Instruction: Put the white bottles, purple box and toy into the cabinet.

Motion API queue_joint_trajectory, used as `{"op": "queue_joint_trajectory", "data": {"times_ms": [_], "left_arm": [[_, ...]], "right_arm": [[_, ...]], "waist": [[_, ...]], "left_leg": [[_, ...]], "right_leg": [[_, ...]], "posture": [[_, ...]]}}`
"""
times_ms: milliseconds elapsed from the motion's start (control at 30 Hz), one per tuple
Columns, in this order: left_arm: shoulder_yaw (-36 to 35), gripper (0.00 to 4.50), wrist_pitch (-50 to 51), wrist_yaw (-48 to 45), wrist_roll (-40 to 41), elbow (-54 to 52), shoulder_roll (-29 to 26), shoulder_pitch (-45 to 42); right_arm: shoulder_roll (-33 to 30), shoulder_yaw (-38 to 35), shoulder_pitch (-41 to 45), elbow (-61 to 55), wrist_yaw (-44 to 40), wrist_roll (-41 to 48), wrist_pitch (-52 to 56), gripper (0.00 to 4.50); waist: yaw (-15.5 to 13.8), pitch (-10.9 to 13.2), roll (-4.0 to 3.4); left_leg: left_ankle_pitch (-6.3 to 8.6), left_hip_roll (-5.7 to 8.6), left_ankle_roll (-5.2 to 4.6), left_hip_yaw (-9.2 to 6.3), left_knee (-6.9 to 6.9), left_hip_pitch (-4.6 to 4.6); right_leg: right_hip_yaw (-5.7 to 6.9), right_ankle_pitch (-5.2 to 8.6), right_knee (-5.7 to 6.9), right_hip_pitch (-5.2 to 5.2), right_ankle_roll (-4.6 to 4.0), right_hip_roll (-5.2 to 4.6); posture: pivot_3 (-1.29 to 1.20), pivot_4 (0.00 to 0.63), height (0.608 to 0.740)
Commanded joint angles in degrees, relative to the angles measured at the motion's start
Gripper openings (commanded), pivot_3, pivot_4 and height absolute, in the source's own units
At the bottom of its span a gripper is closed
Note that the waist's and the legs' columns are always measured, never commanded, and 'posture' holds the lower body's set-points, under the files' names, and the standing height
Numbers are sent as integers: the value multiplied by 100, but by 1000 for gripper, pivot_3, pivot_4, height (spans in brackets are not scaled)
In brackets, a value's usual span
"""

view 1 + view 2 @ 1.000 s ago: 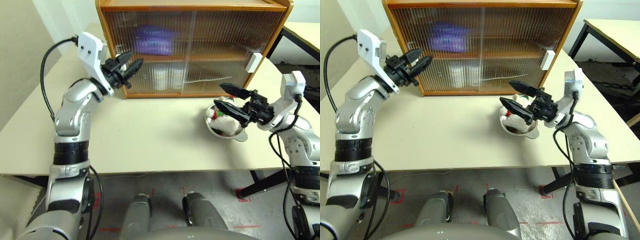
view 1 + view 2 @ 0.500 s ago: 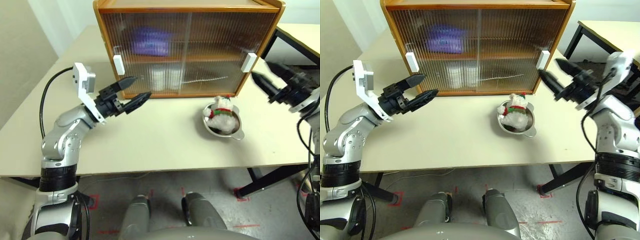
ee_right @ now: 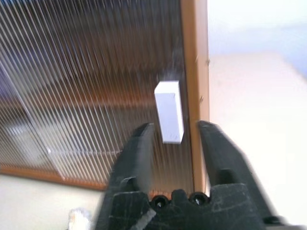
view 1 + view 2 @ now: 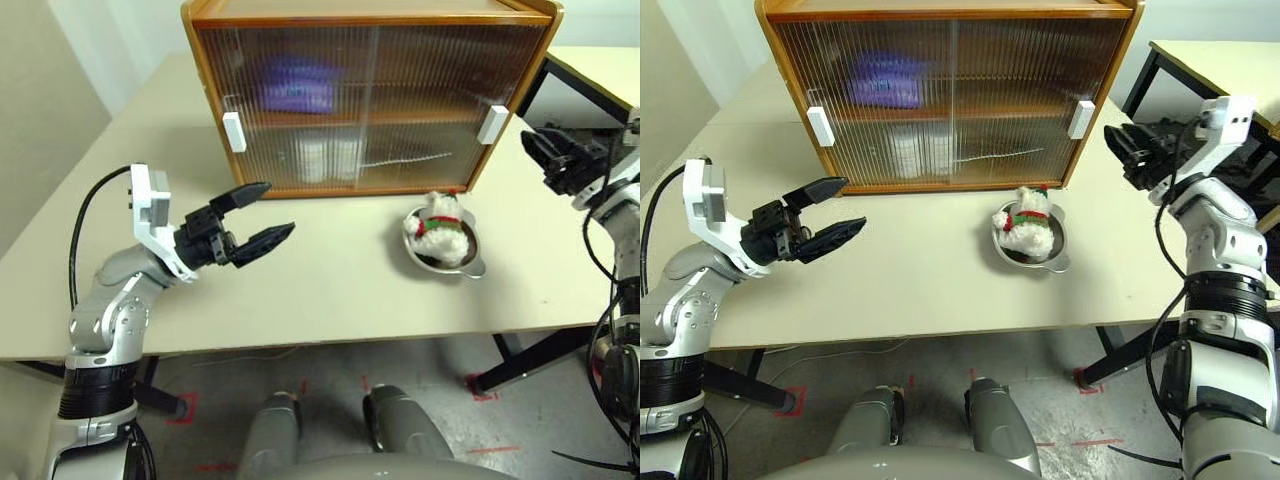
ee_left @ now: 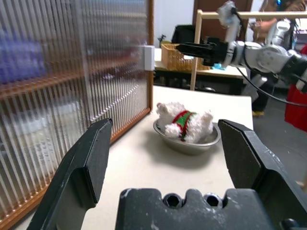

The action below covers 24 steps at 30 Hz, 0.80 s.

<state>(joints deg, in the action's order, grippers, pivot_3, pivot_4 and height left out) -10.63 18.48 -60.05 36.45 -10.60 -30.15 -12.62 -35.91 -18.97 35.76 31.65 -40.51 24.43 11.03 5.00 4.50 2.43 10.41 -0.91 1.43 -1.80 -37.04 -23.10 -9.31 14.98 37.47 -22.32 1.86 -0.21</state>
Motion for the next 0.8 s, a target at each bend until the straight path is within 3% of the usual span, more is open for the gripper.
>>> {"op": "queue_joint_trajectory", "data": {"times_ms": [33,100,133,800], "left_arm": [[152,4500,-140,-4,-155,-49,-35,126],[187,4500,-159,-16,-150,-40,-22,183],[204,4500,-188,-19,-170,-38,-24,205],[222,4500,-565,-14,-446,285,-236,120]], "right_arm": [[54,60,170,517,-10,-163,-162,911],[85,8,241,696,-6,-179,-288,76],[93,-8,282,787,8,-202,-371,26],[374,119,1809,2979,339,-794,-1674,26]], "waist": [[-1,0,1],[-5,0,0],[-6,-1,0],[7,0,-9]], "left_leg": [[-10,0,-16,0,1,0],[-11,0,-18,0,4,-2],[-11,-1,-19,0,5,-2],[-14,-2,-24,6,10,-1]], "right_leg": [[0,0,0,0,0,0],[0,0,0,0,0,0],[0,0,0,-1,0,0],[-10,0,-5,-3,0,2]], "posture": [[115,0,740],[123,0,740],[123,0,740],[160,5,740]]}}
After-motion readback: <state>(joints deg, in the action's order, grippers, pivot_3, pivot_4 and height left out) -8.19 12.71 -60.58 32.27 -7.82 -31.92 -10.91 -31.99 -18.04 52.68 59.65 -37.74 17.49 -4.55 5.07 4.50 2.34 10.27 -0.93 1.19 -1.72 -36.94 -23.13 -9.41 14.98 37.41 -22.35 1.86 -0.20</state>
